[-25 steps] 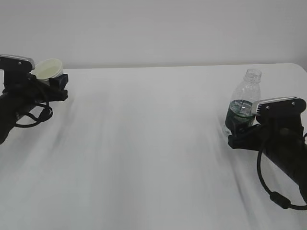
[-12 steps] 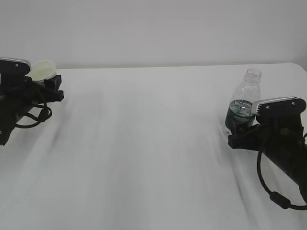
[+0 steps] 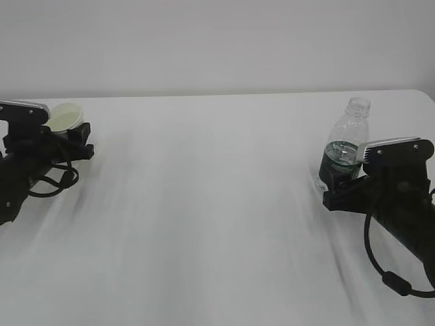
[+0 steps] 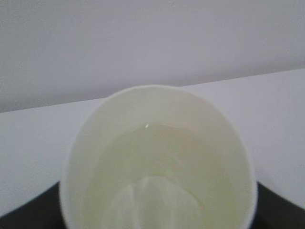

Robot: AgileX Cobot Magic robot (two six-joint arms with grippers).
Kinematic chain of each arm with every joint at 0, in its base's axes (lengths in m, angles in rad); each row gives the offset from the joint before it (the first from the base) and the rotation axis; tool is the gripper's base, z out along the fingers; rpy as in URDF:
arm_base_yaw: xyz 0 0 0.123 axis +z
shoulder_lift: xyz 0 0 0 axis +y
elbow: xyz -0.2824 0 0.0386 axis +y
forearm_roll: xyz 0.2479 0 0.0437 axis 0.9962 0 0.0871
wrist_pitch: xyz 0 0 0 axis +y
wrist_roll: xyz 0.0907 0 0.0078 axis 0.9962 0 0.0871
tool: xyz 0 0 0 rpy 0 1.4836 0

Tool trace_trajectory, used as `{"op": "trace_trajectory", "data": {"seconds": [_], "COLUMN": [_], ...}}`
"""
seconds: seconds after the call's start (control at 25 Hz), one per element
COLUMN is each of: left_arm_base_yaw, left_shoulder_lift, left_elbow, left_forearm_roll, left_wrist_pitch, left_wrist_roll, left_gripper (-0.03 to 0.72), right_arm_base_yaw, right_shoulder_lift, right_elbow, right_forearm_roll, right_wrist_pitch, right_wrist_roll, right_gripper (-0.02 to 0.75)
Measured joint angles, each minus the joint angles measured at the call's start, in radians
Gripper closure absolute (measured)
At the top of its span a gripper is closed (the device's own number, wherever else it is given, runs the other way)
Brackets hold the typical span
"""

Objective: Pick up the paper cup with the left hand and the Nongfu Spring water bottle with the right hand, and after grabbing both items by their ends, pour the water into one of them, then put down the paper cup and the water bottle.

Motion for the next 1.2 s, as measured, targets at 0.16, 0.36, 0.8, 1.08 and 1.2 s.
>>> {"op": "trace_trajectory", "data": {"seconds": [0.16,0.36,0.8,1.08,1.2], "left_arm_base_yaw": [0.000,0.000,0.000,0.000,0.000], "left_shoulder_lift": [0.004,0.005,0.008,0.008,0.008], "left_elbow": [0.000,0.000,0.000,0.000,0.003], "left_forearm_roll": [-0.004,-0.008,-0.024,-0.029,-0.029], "left_wrist_pitch": [0.000,0.000,-0.009,-0.022,-0.023], "left_wrist_roll": [0.000,0.000,0.000,0.000,0.000], "left_gripper": [0.214,0.214,0.069,0.055,0.055], "right_arm_base_yaw": [0.000,0.000,0.000,0.000,0.000], "right_shoulder_lift": [0.000,0.000,0.000,0.000,0.000], "right_elbow": [0.000,0.000,0.000,0.000,0.000], "right_forearm_roll": [0.000,0.000,0.000,0.000,0.000], "right_wrist_pitch": [0.000,0.000,0.000,0.000,0.000], "right_wrist_roll": [0.000,0.002,0.004,0.004,0.004], "right_gripper": [0.144,0.145,0.145,0.144,0.145]}}
